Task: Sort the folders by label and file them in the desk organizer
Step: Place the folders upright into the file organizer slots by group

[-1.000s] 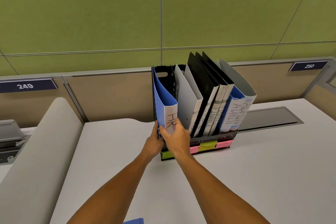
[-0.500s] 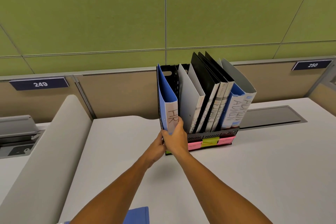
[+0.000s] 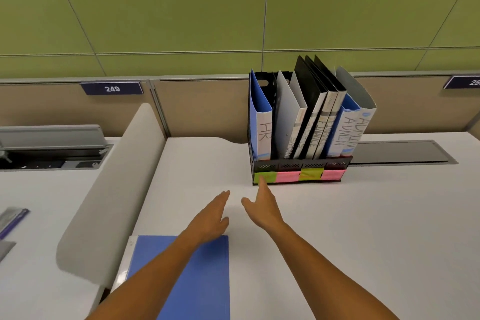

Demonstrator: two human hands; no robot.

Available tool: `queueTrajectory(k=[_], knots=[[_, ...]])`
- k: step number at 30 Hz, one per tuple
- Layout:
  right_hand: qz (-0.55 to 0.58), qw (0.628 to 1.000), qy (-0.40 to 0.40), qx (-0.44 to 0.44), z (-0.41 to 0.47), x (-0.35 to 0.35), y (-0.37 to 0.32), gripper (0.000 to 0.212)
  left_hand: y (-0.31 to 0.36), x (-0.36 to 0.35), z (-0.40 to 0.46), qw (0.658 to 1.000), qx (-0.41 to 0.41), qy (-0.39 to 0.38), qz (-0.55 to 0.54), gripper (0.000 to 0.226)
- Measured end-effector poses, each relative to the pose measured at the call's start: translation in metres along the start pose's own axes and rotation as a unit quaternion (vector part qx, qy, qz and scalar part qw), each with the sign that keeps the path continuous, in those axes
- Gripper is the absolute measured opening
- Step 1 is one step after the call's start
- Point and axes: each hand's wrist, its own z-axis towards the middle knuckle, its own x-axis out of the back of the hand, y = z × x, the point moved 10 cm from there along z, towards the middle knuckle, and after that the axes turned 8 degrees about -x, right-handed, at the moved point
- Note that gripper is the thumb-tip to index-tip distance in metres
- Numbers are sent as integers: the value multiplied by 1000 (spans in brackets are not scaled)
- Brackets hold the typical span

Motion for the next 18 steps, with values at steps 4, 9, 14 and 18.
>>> queueTrajectory(k=[4,9,14,18], knots=[[-43,996,-82,6,-40,-31,18,85,-18,-7,-63,999,43,27,12,70],[-107,982,-151,41,-97,-68,47,79,-52,-5,-139,979,129,71,137,71],[-162,956,-235,64,-150,-112,78,79,-91,-2,-230,926,335,164,60,82],[-243,931,-254,98,-181,-140,93,79,-102,-16,-269,914,381,133,49,94]])
